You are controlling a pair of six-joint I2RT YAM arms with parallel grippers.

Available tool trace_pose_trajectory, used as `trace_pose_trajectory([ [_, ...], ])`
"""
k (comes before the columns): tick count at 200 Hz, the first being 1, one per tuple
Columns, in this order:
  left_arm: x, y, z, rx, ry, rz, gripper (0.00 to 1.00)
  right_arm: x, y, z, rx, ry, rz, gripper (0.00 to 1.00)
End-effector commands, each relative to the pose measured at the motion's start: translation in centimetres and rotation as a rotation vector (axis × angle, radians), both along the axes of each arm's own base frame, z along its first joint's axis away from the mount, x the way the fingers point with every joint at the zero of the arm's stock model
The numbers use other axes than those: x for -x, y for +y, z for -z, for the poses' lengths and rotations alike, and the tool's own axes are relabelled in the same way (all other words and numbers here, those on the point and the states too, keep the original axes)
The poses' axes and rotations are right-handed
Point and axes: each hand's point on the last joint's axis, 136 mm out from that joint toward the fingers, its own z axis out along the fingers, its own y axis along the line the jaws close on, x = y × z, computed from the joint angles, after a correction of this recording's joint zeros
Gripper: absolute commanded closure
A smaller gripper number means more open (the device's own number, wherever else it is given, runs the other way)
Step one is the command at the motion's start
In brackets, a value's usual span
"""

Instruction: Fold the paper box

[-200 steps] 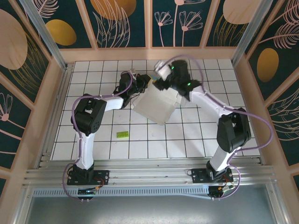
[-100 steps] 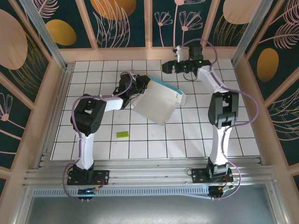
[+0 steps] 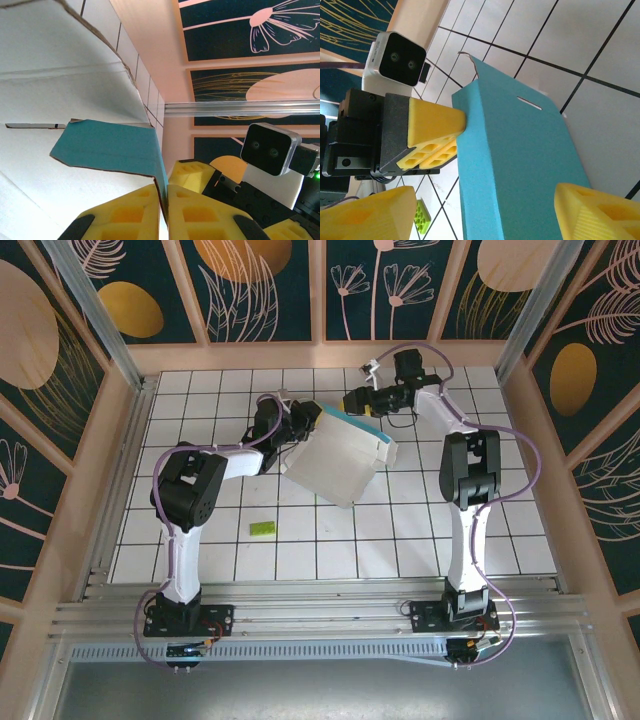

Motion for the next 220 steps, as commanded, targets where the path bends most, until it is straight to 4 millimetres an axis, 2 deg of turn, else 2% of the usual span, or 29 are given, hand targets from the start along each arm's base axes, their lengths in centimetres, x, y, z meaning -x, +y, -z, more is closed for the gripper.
trace_pose_trajectory([
  [1,-0.2,-0.2,0.1,-0.003,-0.001,0.008,0.89,0.8,0.6,1.5,0.004,0.042,-0.029,0.31],
  [41,-0.1,-0.2,0.1,-0.005,-0.001,0.012,0.88,-0.4,0.2,3.1,0.050,0.048,0.021,0.41],
  [84,-0.1,-0.2,0.1,-0.012,-0.001,0.013,0.86,-0.6,0.0,4.0,0.065,0.057,0.041,0.45],
  [115,0.0,0.0,-0.2,-0.026,-0.017,0.008,0.81,-0.8,0.0,4.1,0.067,0.063,0.054,0.50],
  [124,-0.1,0.3,-0.5,-0.043,-0.030,-0.002,0.78,-0.9,0.0,4.0,0.067,0.059,0.055,0.51],
  [136,-0.1,0.5,-0.9,-0.079,-0.052,-0.007,0.58,-1.0,-0.1,4.1,0.072,0.056,0.063,0.52],
  [146,-0.1,0.7,-1.4,-0.112,-0.073,-0.011,0.52,-1.0,-0.1,4.1,0.074,0.057,0.063,0.52],
  [165,-0.1,1.9,-2.1,-0.196,-0.112,-0.034,0.48,-1.1,-0.2,4.2,0.083,0.058,0.069,0.54],
  [199,0.3,5.3,-4.4,-0.392,-0.214,-0.111,0.47,-0.8,-0.3,4.3,0.094,0.057,0.070,0.55],
  [220,0.8,7.7,-5.0,-0.578,-0.286,-0.137,0.49,-0.8,-0.3,4.4,0.098,0.059,0.071,0.56],
])
